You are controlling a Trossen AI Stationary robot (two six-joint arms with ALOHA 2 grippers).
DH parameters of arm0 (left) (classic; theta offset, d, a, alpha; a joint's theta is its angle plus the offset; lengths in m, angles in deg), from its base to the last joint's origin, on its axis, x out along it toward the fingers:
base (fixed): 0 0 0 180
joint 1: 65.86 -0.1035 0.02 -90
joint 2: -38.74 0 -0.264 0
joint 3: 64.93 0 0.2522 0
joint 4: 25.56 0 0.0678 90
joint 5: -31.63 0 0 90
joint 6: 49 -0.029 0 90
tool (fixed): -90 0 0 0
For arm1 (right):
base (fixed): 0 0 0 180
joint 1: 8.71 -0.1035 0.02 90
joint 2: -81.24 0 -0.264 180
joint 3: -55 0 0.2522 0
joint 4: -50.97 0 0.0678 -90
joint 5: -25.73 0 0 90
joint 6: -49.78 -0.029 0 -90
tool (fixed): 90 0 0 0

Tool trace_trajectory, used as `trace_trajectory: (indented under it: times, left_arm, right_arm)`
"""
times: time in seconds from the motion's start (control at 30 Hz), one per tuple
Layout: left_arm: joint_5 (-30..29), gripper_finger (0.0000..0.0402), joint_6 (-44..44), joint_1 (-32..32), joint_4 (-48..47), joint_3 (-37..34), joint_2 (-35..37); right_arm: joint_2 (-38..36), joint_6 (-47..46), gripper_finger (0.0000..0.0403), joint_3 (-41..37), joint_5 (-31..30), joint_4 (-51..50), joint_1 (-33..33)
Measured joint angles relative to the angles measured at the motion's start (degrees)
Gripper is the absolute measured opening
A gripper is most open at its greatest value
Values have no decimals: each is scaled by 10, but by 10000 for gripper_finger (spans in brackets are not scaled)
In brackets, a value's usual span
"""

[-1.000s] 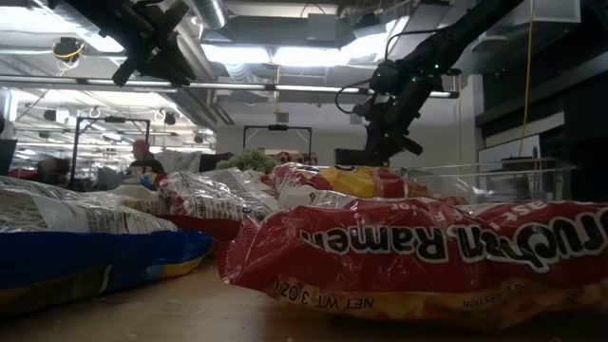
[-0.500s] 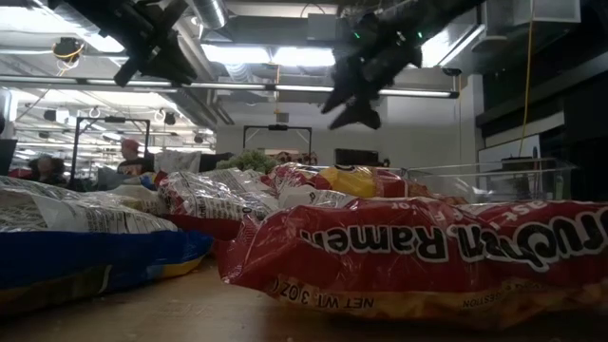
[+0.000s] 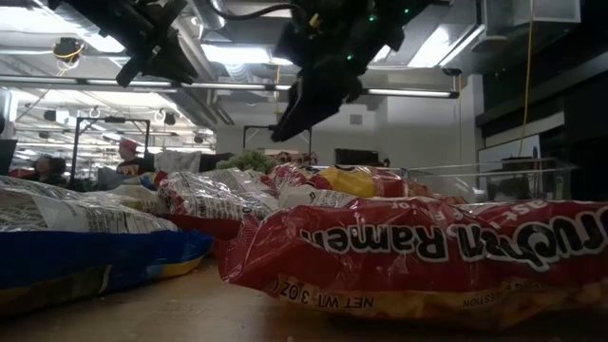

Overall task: Sort Maruchan noodles
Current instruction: Put the orange noodle pack into the left transparent bin

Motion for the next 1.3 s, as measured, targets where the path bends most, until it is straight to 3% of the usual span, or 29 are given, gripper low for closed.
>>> trace_trajectory:
  times: [0.13,0.3,0.43,0.6,0.73,0.9,1.3]
  left_arm:
    - [0,69,-1,0,-2,0,0]
    - [0,69,-2,0,-6,0,0]
    - [0,69,-2,0,-19,0,0]
    - [-2,69,-2,0,-27,0,0]
    - [-2,69,-2,0,-27,0,0]
    - [-3,69,-2,0,-27,0,0]
    - [-5,69,-2,0,-27,0,0]
  right_arm:
    - [33,55,279,0,-21,58,-21]
    - [67,127,344,0,-96,110,-38]
    - [93,174,363,0,-119,120,-39]
    - [122,200,356,0,-153,146,-37]
    - [139,234,330,0,-164,178,-36]
    - [145,235,274,0,-225,190,-37]
    - [131,233,47,6,-268,147,-43]
